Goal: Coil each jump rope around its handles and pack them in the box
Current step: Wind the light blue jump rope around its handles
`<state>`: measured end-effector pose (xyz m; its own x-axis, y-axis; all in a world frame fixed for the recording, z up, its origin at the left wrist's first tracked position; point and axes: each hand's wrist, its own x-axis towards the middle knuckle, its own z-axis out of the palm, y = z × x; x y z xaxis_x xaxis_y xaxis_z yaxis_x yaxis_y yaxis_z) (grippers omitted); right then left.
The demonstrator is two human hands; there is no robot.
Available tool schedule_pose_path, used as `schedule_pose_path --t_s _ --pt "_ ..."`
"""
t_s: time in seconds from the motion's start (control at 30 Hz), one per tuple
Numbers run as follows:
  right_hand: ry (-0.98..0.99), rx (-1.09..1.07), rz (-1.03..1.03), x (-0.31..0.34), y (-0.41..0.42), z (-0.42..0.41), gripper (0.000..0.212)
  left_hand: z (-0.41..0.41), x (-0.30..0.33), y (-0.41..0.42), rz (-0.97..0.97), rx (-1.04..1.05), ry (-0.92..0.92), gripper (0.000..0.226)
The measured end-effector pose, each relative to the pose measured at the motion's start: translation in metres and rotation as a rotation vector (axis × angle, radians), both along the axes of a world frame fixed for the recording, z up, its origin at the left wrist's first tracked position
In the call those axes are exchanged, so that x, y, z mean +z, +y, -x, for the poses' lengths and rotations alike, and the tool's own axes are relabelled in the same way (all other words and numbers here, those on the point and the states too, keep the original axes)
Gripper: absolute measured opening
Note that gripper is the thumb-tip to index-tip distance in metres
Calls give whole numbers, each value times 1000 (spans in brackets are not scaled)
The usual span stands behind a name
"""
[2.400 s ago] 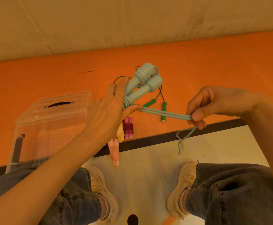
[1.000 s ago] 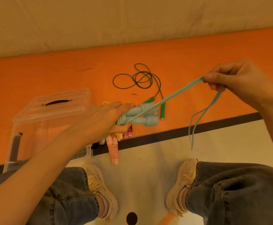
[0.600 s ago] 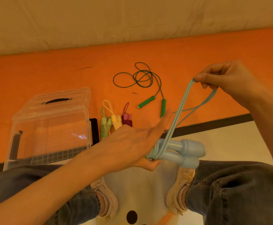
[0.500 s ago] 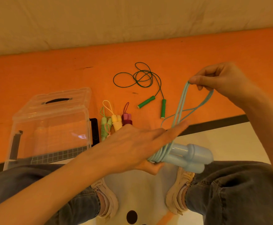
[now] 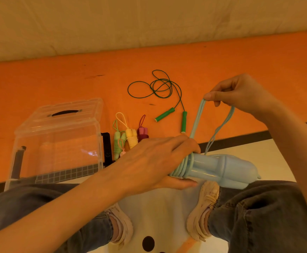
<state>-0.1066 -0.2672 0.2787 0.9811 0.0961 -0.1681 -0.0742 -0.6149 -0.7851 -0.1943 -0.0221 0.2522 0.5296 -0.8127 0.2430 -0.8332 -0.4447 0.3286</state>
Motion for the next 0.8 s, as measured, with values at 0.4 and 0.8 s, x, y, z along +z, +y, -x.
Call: schedule_pose_path --t_s 0.4,0.8 --pt "3 -17 -3 -2 -3 -4 25 -8 4 1 84 147 -91 47" --pt "-12 42 -61 -2 -8 -3 26 -24 9 21 446 553 161 34"
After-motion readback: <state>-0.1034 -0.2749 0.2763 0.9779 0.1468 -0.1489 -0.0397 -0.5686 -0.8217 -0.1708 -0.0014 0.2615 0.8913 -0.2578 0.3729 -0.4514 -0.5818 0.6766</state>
